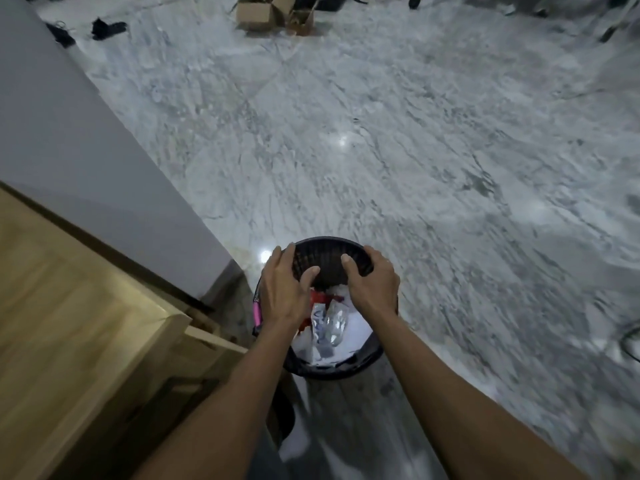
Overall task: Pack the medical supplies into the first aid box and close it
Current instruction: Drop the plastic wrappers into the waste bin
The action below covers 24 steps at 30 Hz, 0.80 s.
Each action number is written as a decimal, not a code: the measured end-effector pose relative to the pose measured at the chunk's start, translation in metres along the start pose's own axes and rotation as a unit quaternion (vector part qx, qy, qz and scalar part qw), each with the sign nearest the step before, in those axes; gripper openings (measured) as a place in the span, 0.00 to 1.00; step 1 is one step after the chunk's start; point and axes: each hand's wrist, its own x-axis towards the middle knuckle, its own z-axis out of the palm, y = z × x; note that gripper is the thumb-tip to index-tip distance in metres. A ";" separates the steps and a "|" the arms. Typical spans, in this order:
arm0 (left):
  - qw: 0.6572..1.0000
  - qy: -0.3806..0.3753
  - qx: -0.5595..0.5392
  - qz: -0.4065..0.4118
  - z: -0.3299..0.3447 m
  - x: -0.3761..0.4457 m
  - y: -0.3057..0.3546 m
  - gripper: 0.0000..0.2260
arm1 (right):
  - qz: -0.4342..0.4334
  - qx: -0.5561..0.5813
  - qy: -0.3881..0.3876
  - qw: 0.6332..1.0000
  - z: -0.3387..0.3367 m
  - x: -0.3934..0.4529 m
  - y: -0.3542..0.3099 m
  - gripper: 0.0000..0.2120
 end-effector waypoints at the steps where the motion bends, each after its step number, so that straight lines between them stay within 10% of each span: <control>1: 1.000 0.000 -0.001 -0.002 -0.001 -0.001 0.001 0.30 | 0.001 -0.001 0.000 1.000 0.000 0.000 0.000 0.28; 24: 0.980 0.104 -0.086 0.149 -0.158 -0.108 0.137 0.27 | -0.155 0.089 0.024 0.984 -0.100 -0.119 -0.147 0.24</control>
